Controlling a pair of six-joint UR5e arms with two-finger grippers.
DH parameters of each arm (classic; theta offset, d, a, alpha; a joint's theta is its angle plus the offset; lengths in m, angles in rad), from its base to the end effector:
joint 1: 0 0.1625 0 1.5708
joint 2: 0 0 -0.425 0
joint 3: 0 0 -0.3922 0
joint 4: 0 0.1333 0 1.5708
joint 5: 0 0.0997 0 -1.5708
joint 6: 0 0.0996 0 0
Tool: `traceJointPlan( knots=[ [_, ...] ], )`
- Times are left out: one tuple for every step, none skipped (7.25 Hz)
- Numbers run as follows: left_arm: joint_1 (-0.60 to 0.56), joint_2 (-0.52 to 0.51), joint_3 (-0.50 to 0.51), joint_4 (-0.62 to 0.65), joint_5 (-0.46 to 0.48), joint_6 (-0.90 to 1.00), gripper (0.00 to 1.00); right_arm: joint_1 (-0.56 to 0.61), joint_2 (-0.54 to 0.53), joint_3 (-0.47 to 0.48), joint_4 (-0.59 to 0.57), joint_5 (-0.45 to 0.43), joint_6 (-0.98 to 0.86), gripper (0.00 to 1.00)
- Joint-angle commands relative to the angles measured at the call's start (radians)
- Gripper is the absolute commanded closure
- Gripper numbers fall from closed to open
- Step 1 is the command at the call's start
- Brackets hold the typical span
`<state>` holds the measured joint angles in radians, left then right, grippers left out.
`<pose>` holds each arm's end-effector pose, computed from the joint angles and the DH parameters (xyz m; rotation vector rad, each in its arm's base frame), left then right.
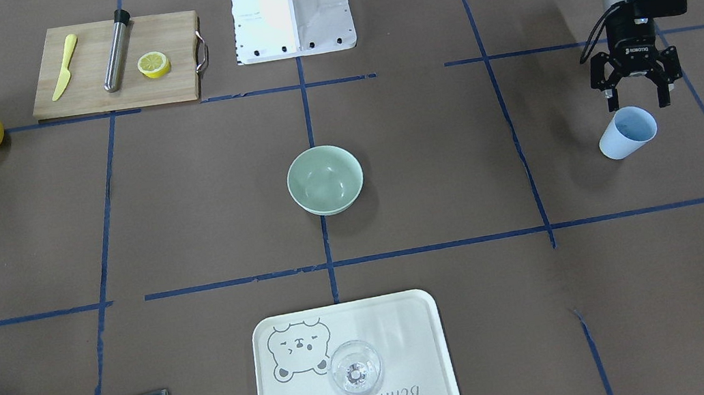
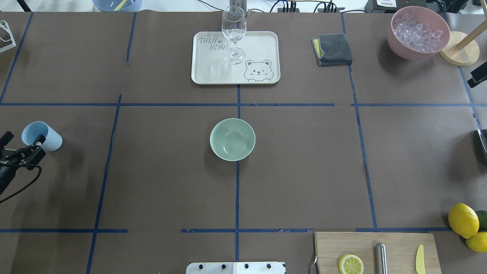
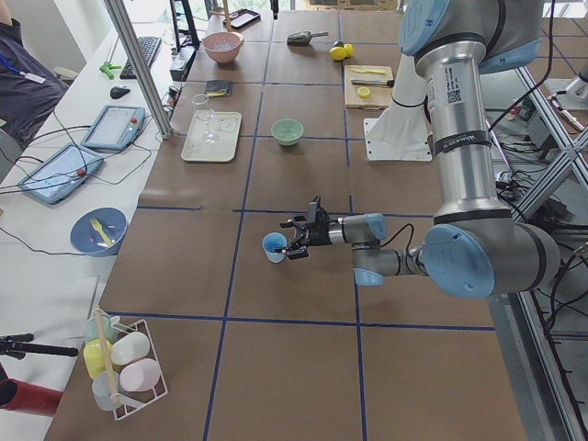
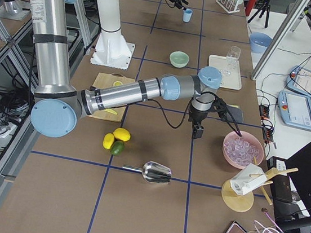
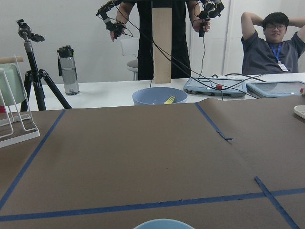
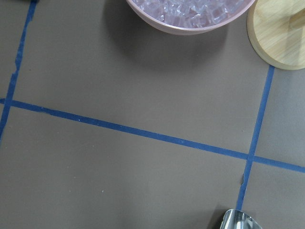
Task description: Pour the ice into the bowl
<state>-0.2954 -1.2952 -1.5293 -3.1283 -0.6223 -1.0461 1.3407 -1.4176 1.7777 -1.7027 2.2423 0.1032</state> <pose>0.2670 -0.3052 0.6183 1.1955 0.7126 -0.3953 -0.0552 -0.5485 0.4977 0.1058 -0.6967 -0.1982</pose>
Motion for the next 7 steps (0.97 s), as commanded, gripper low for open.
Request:
traceJointPlan(
  knots=[
    [0.048, -0.039, 0.047, 0.002, 0.073, -0.008, 0.00, 0.000, -0.004, 0.002, 0.000, 0.000, 0.001, 0.00],
    [0.051, -0.064, 0.085, -0.002, 0.081, -0.008, 0.00, 0.000, -0.004, 0.000, 0.000, -0.001, 0.001, 0.00],
    [0.058, -0.084, 0.121, -0.004, 0.096, -0.008, 0.00, 0.000, -0.004, 0.002, 0.000, -0.001, 0.003, 0.00],
    [0.059, -0.085, 0.130, -0.004, 0.096, -0.008, 0.00, 0.000, -0.004, 0.000, 0.000, -0.001, 0.003, 0.00],
    [0.059, -0.087, 0.139, -0.003, 0.095, -0.008, 0.00, 0.000, -0.004, 0.000, 0.000, -0.001, 0.003, 0.00],
    [0.059, -0.087, 0.149, -0.003, 0.095, -0.008, 0.00, 0.000, -0.004, 0.000, 0.000, -0.001, 0.003, 0.00],
    [0.059, -0.101, 0.168, -0.001, 0.092, -0.006, 0.00, 0.000, -0.003, 0.000, 0.000, -0.001, 0.003, 0.00]
  ],
)
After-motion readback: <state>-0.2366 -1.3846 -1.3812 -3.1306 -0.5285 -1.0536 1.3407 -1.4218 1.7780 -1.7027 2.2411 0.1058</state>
